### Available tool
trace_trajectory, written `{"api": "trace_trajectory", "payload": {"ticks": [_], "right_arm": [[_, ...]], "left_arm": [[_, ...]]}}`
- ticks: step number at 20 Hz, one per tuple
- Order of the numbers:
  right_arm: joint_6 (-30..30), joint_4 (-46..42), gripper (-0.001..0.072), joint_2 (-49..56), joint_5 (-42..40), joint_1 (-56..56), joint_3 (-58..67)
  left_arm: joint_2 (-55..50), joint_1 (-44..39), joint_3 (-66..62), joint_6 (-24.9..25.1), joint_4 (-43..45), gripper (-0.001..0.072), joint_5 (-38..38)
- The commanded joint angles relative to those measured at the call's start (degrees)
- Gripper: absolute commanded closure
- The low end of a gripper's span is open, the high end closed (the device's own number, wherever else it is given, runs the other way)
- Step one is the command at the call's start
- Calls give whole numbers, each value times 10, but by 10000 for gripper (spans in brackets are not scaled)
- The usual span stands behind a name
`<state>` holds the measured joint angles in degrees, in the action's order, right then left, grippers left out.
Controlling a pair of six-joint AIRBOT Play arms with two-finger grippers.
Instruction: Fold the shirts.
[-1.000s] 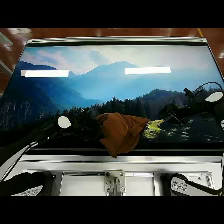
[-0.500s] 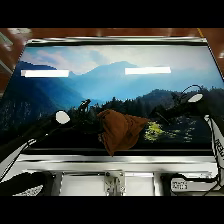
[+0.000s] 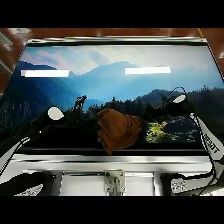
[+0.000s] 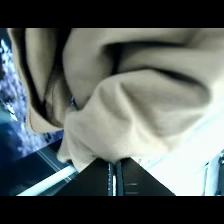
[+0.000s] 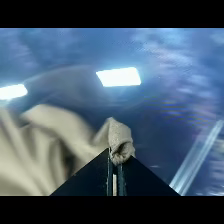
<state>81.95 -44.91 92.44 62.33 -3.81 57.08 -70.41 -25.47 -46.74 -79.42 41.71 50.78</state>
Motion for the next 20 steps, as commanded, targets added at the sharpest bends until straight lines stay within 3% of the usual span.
{"api": "trace_trajectory", "payload": {"ticks": [1,3,5,10,12,17,20], "right_arm": [[-67,16,661,-33,56,-6,33],[-78,-17,661,-100,78,-27,84],[-93,-19,661,-188,72,-49,146],[-77,-10,661,-409,-60,-54,287],[-55,-11,661,-468,-71,-54,309],[-19,-74,661,-568,-3,-54,325],[23,-155,661,-610,101,-54,325]], "left_arm": [[25,31,-49,8,102,675,49],[53,72,-128,-40,234,674,120],[86,118,-248,-44,315,674,198],[146,156,-542,-52,322,673,178],[150,155,-618,-53,294,673,181],[181,155,-674,-51,290,673,226],[203,155,-673,-44,306,673,343]]}}
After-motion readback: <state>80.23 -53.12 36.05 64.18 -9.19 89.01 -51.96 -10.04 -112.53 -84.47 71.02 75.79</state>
